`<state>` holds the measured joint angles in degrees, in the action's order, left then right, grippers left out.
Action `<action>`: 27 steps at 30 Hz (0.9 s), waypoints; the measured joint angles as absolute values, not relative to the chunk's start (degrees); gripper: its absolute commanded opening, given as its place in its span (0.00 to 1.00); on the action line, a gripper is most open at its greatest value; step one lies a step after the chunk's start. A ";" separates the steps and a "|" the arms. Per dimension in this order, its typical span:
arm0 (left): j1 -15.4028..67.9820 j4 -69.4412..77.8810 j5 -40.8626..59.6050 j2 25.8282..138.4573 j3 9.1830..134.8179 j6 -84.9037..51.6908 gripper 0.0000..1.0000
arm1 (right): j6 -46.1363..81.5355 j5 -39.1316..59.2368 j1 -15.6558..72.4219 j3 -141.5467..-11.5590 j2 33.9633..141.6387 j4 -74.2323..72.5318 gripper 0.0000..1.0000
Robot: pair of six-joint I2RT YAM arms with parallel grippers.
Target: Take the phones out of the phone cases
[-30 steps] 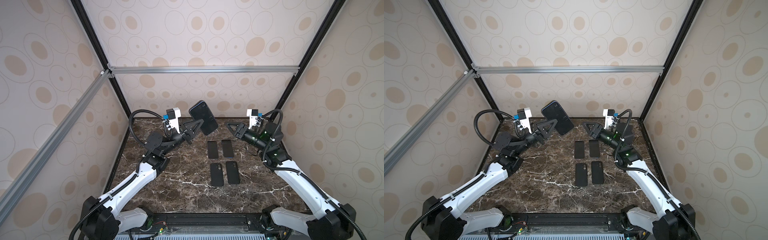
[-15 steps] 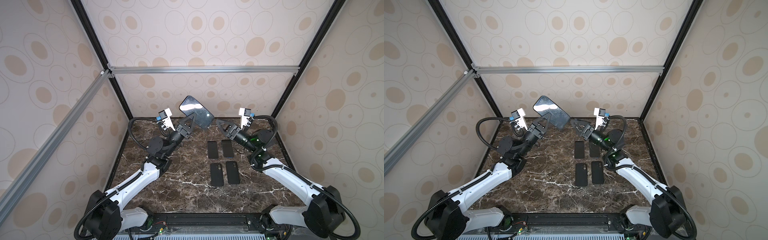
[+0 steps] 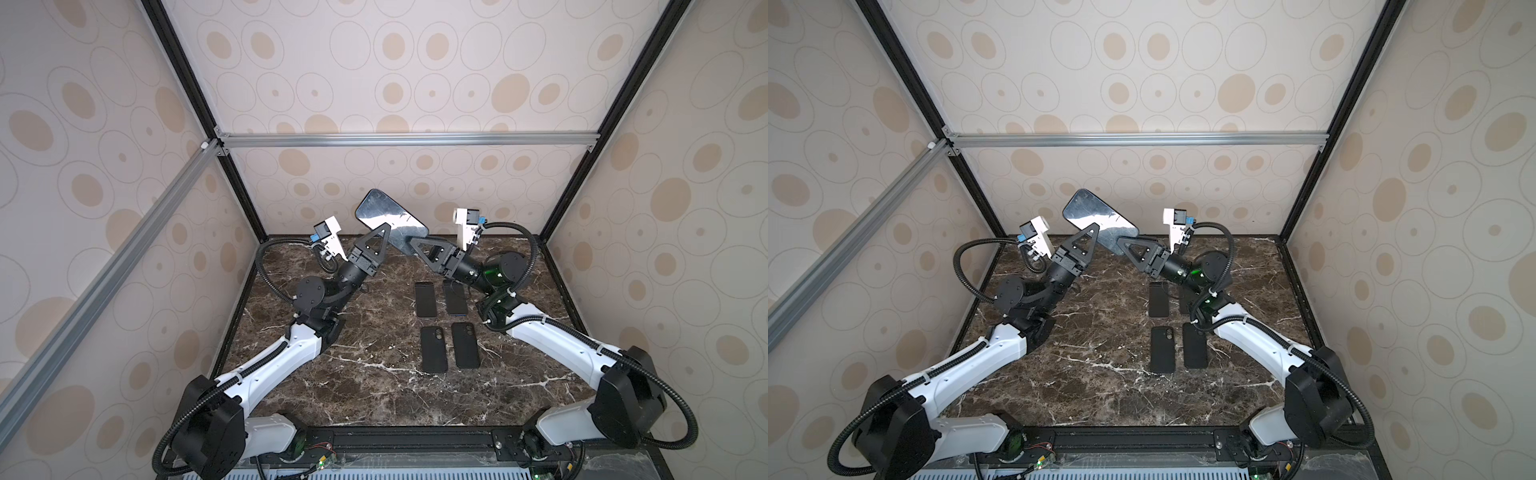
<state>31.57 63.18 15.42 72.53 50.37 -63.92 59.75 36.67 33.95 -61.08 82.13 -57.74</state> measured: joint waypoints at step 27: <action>31.03 51.51 21.06 70.35 54.17 -56.51 0.42 | 56.36 50.50 25.26 -65.17 78.26 -41.85 0.00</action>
